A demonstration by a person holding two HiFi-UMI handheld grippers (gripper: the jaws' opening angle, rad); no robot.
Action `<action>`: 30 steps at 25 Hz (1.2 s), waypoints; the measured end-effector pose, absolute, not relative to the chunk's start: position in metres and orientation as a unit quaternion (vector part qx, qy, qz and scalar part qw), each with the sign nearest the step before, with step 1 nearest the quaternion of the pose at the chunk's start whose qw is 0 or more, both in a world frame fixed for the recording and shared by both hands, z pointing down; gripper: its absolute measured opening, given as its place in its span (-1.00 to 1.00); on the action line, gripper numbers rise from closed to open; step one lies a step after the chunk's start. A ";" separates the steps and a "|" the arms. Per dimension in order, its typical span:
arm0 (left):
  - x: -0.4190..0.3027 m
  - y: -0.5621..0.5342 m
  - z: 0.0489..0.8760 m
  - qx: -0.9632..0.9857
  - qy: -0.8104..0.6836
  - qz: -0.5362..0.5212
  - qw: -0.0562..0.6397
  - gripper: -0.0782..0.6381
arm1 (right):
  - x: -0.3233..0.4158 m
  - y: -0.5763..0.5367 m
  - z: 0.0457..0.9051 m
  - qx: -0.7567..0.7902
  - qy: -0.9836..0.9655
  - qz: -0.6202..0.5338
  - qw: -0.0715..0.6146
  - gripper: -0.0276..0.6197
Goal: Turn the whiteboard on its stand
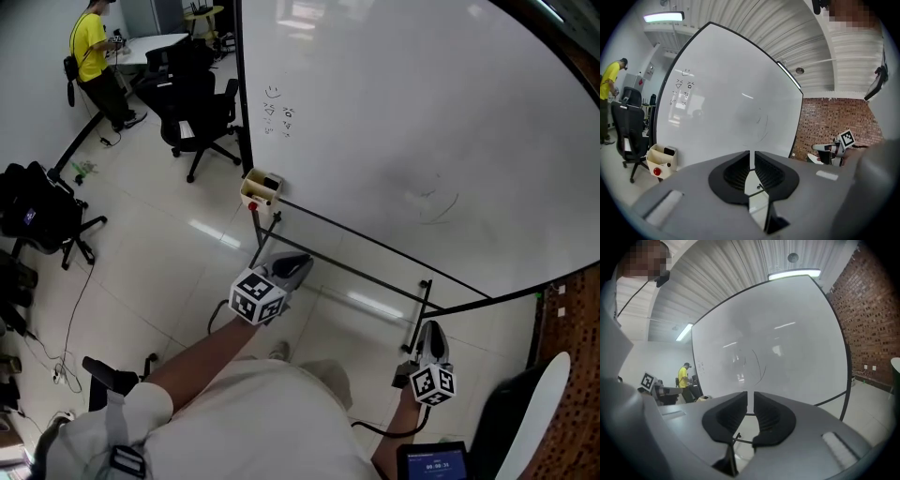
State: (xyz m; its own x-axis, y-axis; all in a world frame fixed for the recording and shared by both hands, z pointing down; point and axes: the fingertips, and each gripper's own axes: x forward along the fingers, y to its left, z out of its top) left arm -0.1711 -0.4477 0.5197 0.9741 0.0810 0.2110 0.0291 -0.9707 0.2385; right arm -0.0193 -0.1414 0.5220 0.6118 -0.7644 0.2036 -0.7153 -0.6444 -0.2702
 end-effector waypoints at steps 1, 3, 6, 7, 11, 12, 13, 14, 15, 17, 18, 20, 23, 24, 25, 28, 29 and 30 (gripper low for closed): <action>-0.174 -0.444 0.519 0.987 0.028 0.113 0.114 -0.64 | -0.021 -0.139 0.519 -0.894 0.414 -0.151 0.085 -0.79; -0.178 -0.438 0.517 0.987 0.026 0.115 0.108 -0.64 | -0.026 -0.136 0.514 -0.891 0.419 -0.151 0.087 -0.79; -0.173 -0.434 0.512 0.988 0.006 0.104 0.110 -0.64 | -0.026 -0.137 0.505 -0.882 0.439 -0.149 0.085 -0.83; -0.170 -0.432 0.509 0.988 -0.002 0.101 0.114 -0.64 | -0.026 -0.138 0.501 -0.878 0.447 -0.148 0.083 -0.83; -0.156 -0.392 0.496 0.989 0.009 0.105 0.106 -0.64 | -0.034 -0.127 0.472 -0.865 0.480 -0.123 0.078 -0.90; -0.153 -0.376 0.495 0.989 0.019 0.109 0.099 -0.64 | -0.038 -0.120 0.467 -0.862 0.487 -0.118 0.079 -0.90; -0.150 -0.361 0.496 0.989 0.028 0.113 0.094 -0.64 | -0.041 -0.112 0.465 -0.858 0.493 -0.116 0.081 -0.90; -0.147 -0.348 0.497 0.988 0.035 0.117 0.091 -0.64 | -0.043 -0.104 0.465 -0.856 0.497 -0.117 0.084 -0.90; -0.146 -0.337 0.498 0.988 0.040 0.121 0.091 -0.64 | -0.045 -0.095 0.467 -0.855 0.497 -0.118 0.088 -0.90; -0.145 -0.319 0.500 0.987 0.046 0.126 0.092 -0.64 | -0.048 -0.078 0.473 -0.856 0.492 -0.121 0.098 -0.90; -0.143 -0.311 0.500 0.987 0.049 0.128 0.090 -0.64 | -0.049 -0.069 0.477 -0.859 0.487 -0.123 0.102 -0.90; -0.140 -0.297 0.501 0.986 0.052 0.131 0.087 -0.64 | -0.049 -0.050 0.484 -0.863 0.478 -0.126 0.102 -0.90; -0.140 -0.279 0.502 0.986 0.051 0.136 0.087 -0.64 | -0.055 -0.026 0.499 -0.867 0.473 -0.136 0.077 -0.90; -0.142 -0.274 0.503 0.985 0.049 0.137 0.088 -0.64 | -0.057 -0.019 0.504 -0.868 0.472 -0.140 0.066 -0.90; -0.144 -0.269 0.504 0.985 0.047 0.138 0.089 -0.64 | -0.059 -0.012 0.508 -0.869 0.470 -0.144 0.057 -0.90; -0.148 -0.255 0.511 0.984 0.040 0.143 0.093 -0.64 | -0.061 0.003 0.519 -0.869 0.472 -0.146 0.040 -0.91; -0.150 -0.249 0.514 0.984 0.038 0.145 0.095 -0.64 | -0.061 0.008 0.523 -0.868 0.473 -0.147 0.036 -0.91; -0.151 -0.244 0.517 0.984 0.036 0.148 0.096 -0.64 | -0.061 0.012 0.527 -0.867 0.474 -0.148 0.034 -0.91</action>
State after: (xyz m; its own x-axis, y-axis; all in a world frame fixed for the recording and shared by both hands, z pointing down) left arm -0.1508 -0.2438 0.5173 0.9536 0.0993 0.2841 0.0424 -0.9789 0.1998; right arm -0.0615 0.0120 0.5266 0.5064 -0.8322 0.2257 -0.8123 -0.5482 -0.1989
